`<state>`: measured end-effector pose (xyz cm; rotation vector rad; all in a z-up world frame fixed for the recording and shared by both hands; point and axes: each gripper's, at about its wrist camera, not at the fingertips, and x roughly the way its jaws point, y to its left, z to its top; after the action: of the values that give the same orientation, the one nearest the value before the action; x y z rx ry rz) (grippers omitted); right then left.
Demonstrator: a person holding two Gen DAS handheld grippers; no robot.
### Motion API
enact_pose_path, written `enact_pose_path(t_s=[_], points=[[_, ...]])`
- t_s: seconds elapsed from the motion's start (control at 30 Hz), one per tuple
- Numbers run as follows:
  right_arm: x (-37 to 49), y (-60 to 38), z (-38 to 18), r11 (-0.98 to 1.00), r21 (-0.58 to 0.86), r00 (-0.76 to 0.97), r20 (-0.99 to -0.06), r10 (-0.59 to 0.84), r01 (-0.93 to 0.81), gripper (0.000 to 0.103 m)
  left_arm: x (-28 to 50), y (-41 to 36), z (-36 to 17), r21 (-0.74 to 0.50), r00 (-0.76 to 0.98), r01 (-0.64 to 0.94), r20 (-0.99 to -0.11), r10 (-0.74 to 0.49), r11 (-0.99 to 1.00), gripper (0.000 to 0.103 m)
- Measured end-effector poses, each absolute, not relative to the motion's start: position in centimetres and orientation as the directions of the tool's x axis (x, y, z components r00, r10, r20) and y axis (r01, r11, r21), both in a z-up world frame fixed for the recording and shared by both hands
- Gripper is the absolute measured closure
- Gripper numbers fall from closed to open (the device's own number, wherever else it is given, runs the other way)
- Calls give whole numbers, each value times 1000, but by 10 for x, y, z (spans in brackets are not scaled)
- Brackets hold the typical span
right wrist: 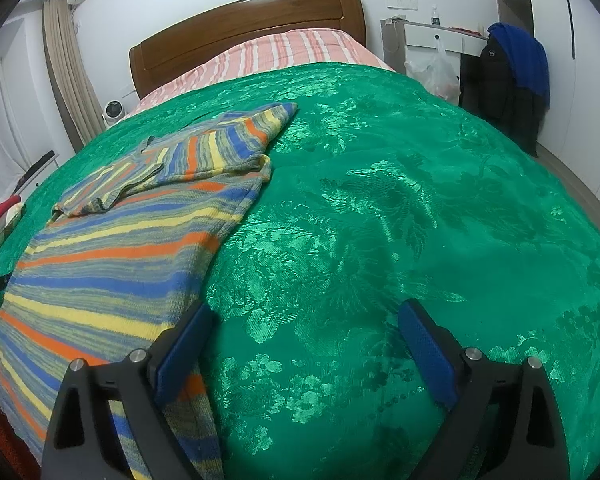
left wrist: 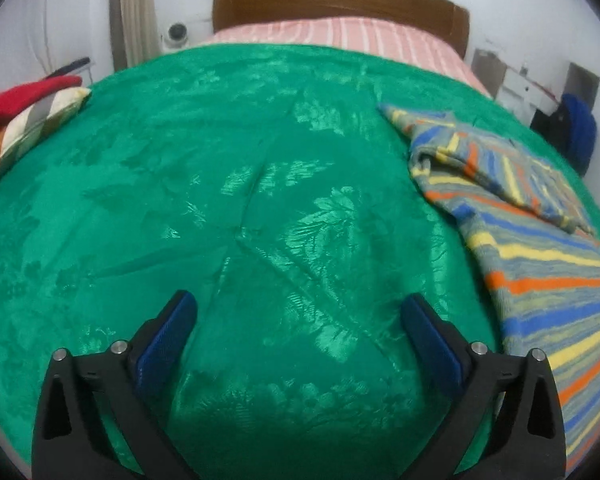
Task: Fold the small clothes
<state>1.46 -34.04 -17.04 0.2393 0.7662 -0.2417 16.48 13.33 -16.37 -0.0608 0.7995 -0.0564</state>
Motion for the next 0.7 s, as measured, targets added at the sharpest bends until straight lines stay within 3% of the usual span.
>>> enact_pose_path(t_s=[0.7], points=[[13, -336, -173, 950, 101, 702, -697, -145, 297, 7, 159, 123, -167, -16, 716, 11, -698, -19, 1000, 0]])
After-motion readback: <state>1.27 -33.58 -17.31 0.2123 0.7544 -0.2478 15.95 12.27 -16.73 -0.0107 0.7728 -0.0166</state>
